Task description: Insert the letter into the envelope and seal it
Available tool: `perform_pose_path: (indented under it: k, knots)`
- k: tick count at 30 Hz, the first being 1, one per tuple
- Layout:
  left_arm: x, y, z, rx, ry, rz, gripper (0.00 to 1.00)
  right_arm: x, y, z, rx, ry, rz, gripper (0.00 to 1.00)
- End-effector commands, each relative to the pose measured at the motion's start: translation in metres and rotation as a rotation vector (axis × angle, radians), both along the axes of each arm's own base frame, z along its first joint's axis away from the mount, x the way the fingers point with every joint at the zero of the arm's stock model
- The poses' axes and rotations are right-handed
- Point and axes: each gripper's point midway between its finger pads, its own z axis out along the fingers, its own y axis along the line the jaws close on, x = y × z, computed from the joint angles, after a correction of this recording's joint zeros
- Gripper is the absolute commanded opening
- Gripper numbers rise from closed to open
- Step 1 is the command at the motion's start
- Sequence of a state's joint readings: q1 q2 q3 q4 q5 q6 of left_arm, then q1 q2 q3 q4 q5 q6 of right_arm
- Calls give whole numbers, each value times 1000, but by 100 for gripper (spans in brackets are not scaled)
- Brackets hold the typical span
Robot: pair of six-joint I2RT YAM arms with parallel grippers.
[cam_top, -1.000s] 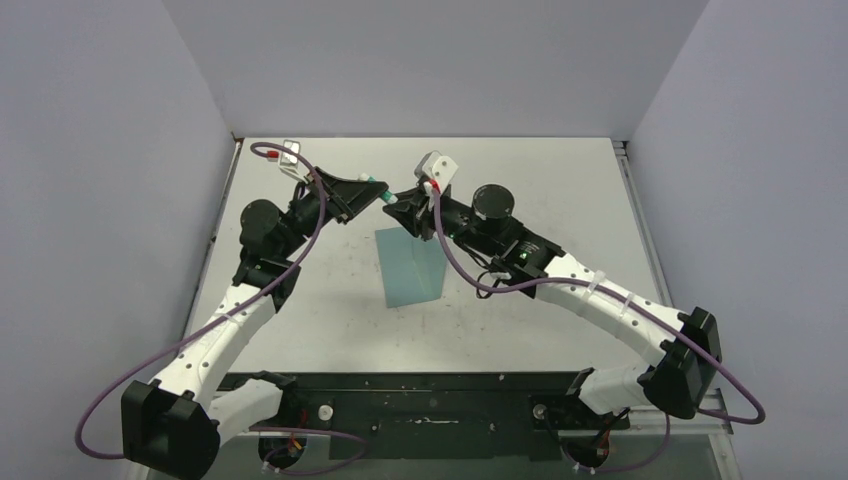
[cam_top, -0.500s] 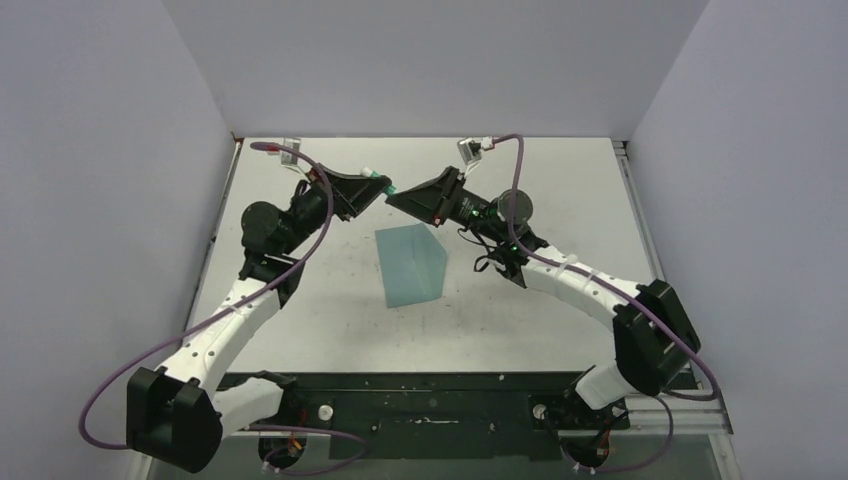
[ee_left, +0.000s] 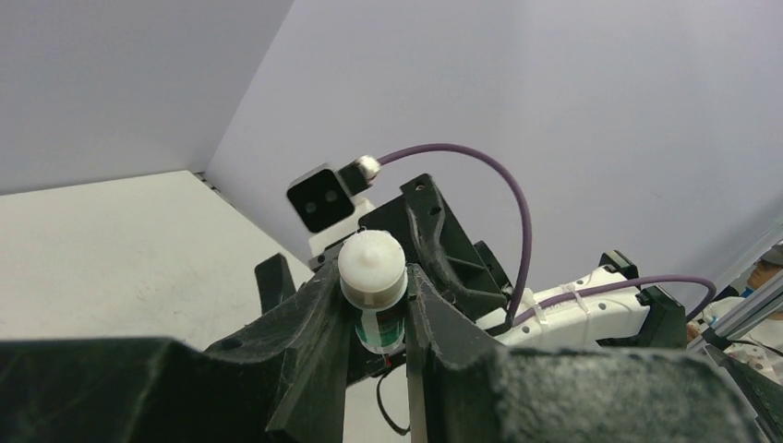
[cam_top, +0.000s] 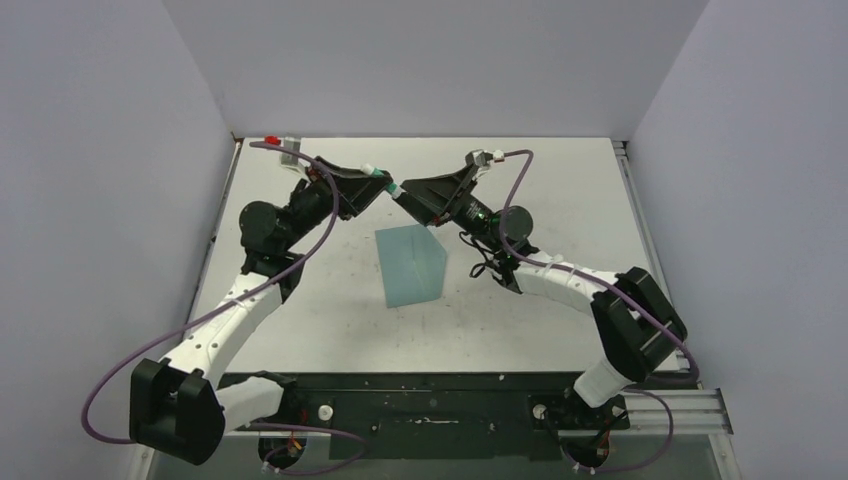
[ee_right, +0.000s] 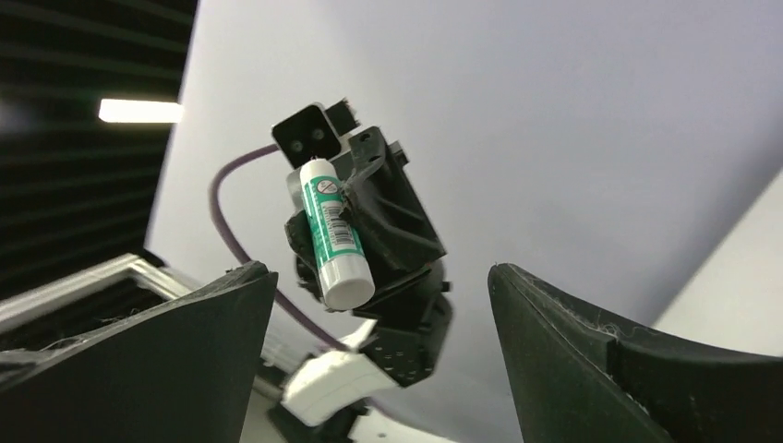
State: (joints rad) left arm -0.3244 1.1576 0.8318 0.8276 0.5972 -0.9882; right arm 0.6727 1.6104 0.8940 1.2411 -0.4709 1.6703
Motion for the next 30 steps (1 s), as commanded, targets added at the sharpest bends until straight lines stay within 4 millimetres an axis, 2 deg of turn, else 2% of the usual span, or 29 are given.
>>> perform_pose_path:
  k: [1,5,8,11,13,16,19,26,28,30]
  knots:
    - [-15,6,29,2,-127,13,0,-6,-16,21,-185,-403,-199,90]
    - [-18,4,22,39,-125,7,0,0,-5,1,-468,-700,-290,90]
    - [-19,3,20,56,-120,-5,0,4,5,-12,-744,-947,-409,89]
    - [-20,2,20,59,-115,-17,0,6,11,-12,-945,-1135,-523,86]
    - [-20,2,19,60,-109,-16,0,6,10,-3,-960,-1189,-571,82]
    - [-20,3,18,60,-102,-14,0,4,6,10,-948,-1221,-641,71]
    - [-22,3,17,58,-98,-17,0,5,4,11,-961,-1229,-653,61]
    - [-24,2,14,60,-92,-25,0,-4,5,14,-927,-1240,-621,28]
    - [-23,2,12,61,-85,-26,0,-6,5,18,-910,-1233,-622,26]
    - [-23,2,10,62,-81,-28,0,-5,4,20,-900,-1218,-625,33]
